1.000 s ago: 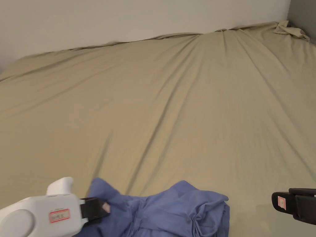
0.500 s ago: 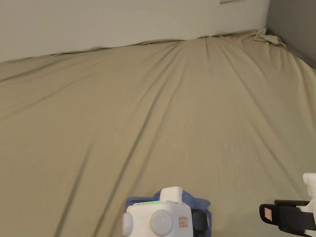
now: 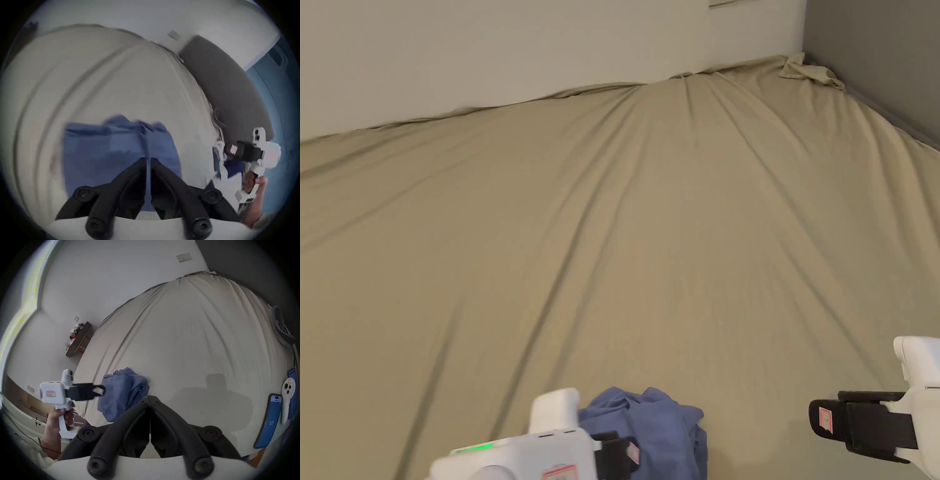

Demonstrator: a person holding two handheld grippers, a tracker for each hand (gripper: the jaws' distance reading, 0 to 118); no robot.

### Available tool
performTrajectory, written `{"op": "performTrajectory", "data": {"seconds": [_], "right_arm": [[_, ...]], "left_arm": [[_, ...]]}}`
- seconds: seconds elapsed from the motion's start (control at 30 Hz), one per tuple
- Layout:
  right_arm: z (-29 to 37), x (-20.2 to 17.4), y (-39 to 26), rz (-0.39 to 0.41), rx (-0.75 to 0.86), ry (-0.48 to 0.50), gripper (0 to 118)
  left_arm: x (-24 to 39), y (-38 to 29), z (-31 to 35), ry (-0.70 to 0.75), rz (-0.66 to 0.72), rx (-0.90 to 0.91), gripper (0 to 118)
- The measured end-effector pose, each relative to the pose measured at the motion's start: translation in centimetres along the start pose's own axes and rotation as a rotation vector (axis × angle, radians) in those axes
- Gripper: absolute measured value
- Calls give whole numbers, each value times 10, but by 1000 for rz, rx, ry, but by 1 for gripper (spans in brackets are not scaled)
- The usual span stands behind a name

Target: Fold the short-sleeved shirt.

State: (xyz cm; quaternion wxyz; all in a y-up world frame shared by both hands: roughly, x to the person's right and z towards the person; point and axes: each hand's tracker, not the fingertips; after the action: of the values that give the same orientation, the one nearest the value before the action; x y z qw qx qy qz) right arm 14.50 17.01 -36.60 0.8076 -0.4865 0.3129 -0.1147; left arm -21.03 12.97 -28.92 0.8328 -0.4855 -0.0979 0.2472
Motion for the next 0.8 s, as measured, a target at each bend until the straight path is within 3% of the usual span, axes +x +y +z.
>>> {"op": "performTrajectory", "data": {"seconds": [0.13, 0.2, 0.33, 0.43, 0.6, 0.67, 0.77, 0.8], "right_arm": [[13, -5, -3, 24, 21, -43, 3], [19, -4, -5, 21, 26, -40, 3], [36, -10, -6, 37, 46, -63, 3], [47, -18, -1, 56, 70, -42, 3], [22, -30, 4, 92, 27, 104, 3], [-3, -40, 2, 100, -16, 225, 3], [-57, -49, -2, 37, -134, 375, 3], [-74, -53, -4, 22, -172, 360, 3]], "left_arm": [[54, -27, -70, 172, -249, -97, 6], [73, -33, -93, 161, -246, -131, 6], [96, -23, -93, -156, -70, -158, 6], [98, -10, -69, -228, -64, -132, 6], [28, 10, 17, -244, 61, 3, 6], [-13, 10, 49, -186, 123, 57, 6], [-67, 5, 78, -56, 168, 68, 6], [-81, 2, 83, -42, 188, 47, 6]]}}
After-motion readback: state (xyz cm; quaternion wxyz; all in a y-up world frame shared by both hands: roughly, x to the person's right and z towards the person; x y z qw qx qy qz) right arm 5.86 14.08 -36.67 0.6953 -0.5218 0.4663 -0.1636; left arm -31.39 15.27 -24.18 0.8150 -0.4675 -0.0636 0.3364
